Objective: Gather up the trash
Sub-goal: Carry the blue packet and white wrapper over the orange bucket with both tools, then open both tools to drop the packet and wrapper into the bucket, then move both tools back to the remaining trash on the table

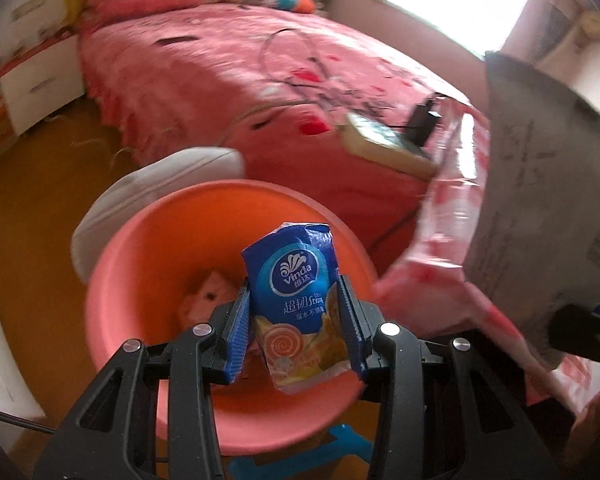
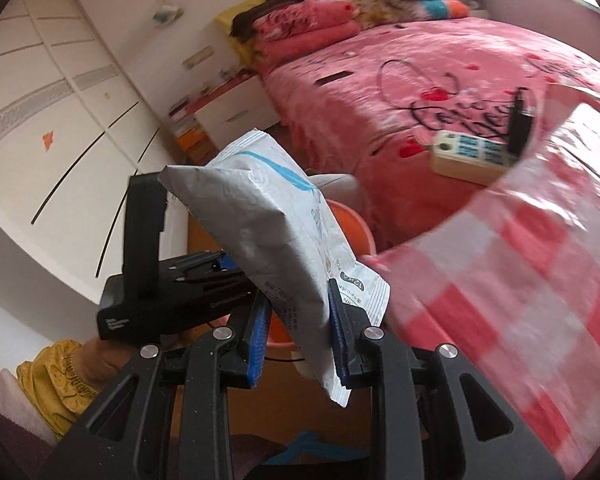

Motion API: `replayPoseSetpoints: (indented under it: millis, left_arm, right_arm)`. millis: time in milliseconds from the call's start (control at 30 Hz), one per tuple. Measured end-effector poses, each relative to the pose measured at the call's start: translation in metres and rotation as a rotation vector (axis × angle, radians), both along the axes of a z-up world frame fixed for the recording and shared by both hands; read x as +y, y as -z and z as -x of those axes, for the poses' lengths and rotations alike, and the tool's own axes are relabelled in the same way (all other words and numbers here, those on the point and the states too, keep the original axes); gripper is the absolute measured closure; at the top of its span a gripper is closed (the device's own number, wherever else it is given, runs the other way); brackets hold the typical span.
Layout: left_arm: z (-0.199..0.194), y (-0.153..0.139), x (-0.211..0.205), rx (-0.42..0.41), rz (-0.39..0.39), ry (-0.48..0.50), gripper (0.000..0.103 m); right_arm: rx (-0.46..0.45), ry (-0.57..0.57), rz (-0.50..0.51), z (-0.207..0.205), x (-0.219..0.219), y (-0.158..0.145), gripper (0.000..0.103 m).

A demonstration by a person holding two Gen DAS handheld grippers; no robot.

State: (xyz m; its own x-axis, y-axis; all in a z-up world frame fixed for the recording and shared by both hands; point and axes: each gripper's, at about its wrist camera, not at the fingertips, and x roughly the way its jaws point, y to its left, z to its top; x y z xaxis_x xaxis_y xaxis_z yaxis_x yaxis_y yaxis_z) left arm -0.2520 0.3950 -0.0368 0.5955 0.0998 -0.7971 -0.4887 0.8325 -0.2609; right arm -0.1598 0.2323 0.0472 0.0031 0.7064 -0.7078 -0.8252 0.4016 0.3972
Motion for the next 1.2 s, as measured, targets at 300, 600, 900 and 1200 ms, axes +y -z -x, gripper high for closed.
replayPoseSetpoints:
  millis: [300,600,900,1200]
  left_arm:
    - [0.022,0.027,0.038,0.072,0.012,-0.136,0.029]
    - [0.024,0.019,0.042,0.066,0.007,-0.148,0.021]
    - [0.006,-0.004,0.006,0.01,-0.003,-0.03,0.02]
    - [-0.038,-0.049,-0.054,-0.122,-0.072,0.156,0.02]
  right_arm:
    - [0.04,-0.041,0.055,0.004,0.045,0.028,0.041]
    - [-0.007,0.13,0.046,-0.007,-0.003,0.021,0.013]
    - [-0.059,0.261,0.103,-0.01,-0.055,0.029,0.012]
    - [-0.139,0.444,0.107,-0.011,-0.124,0.018,0.009]
